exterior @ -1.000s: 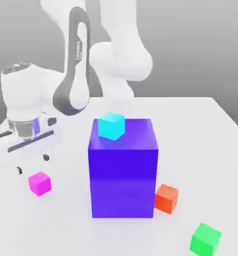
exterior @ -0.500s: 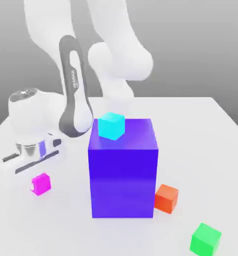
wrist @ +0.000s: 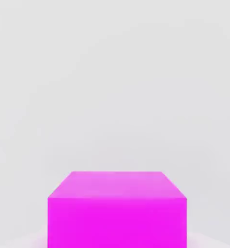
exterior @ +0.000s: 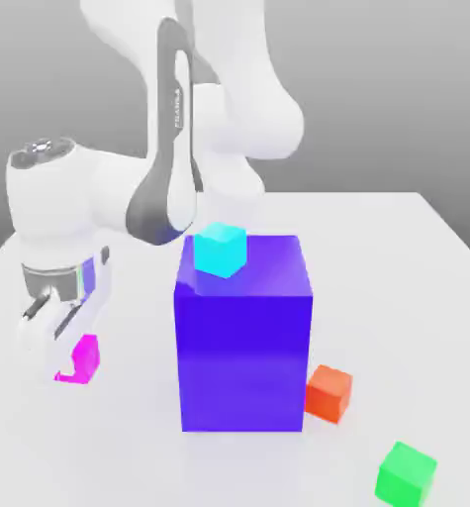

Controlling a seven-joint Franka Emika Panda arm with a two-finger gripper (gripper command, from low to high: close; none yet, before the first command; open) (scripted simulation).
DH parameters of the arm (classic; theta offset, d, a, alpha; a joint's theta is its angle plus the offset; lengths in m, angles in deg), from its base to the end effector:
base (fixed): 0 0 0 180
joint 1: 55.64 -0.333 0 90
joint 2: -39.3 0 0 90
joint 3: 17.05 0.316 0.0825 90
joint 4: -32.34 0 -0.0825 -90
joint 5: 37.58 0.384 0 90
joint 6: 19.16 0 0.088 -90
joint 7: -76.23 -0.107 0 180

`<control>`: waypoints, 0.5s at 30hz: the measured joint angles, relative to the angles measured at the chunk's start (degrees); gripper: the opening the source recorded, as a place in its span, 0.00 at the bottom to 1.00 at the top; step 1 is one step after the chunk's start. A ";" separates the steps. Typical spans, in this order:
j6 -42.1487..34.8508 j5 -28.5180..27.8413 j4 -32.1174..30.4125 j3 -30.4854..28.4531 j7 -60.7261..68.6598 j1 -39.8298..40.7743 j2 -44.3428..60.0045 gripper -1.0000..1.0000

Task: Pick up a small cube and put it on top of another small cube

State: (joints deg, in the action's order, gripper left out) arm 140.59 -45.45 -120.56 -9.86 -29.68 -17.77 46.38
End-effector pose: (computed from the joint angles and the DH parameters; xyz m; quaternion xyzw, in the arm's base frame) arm 0.3628 -0.2060 0.1969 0.4284 -0.9034 0.0089 0.0133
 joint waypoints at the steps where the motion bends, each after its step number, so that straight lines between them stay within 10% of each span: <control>1: -0.61 -1.35 1.15 0.52 2.82 -0.26 0.65 0.00; 8: -4.72 -11.60 9.41 4.26 20.85 -2.96 5.10 0.00; 15: -8.59 -11.31 14.24 10.63 8.20 -13.54 6.31 0.00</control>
State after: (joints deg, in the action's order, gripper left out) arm 132.00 -56.75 -106.32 0.76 -21.48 -31.31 52.69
